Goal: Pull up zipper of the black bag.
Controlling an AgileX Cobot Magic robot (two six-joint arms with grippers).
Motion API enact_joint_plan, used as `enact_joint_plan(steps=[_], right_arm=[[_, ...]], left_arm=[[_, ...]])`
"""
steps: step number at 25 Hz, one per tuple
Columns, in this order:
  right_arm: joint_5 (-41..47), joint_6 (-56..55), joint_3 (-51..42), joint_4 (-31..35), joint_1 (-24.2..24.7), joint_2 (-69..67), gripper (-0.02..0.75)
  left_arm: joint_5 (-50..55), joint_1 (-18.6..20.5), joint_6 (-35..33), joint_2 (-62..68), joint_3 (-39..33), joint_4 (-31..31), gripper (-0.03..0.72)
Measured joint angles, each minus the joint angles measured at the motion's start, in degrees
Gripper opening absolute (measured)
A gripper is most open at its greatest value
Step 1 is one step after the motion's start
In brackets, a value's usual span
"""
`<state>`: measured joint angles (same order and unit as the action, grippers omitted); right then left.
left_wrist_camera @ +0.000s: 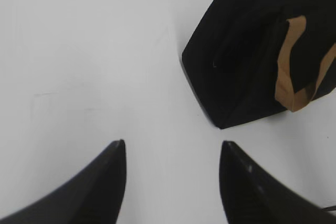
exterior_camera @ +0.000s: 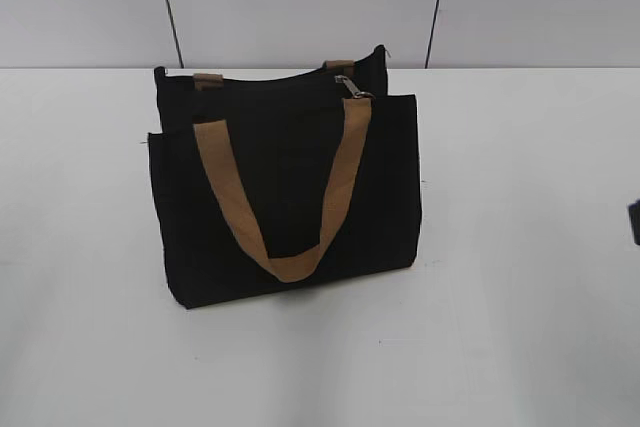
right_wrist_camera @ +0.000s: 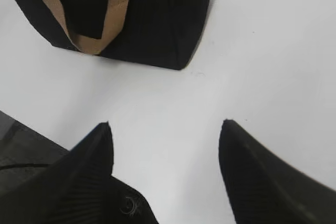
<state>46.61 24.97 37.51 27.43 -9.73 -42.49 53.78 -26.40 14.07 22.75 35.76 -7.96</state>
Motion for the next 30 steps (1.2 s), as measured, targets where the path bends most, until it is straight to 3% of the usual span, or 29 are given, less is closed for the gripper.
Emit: enact_joint_plan(steps=[7,17,21,30], right_arm=[[6.97,-9.23,-2.75,-9.05,0.0,16.64,0.486],[19.66,-16.65,-3.04,-20.2,0.0,35.28,0.486],[20.21,-19.63,-6.68,-22.7,0.0,41.0,0.486],[16.79,-20.99,-9.69,-23.87,0.0,42.87,0.483]], left_arm=[[6.71,0.0,-2.59,-10.54,-0.43,0.15,0.427],[7.65,0.0,-6.2,-17.11,-5.25,4.18,0.427],[7.18,0.0,-10.04,-17.16,-5.47,5.48,0.427],[7.02,-0.06,-10.58,-17.16,-5.47,5.37,0.426]])
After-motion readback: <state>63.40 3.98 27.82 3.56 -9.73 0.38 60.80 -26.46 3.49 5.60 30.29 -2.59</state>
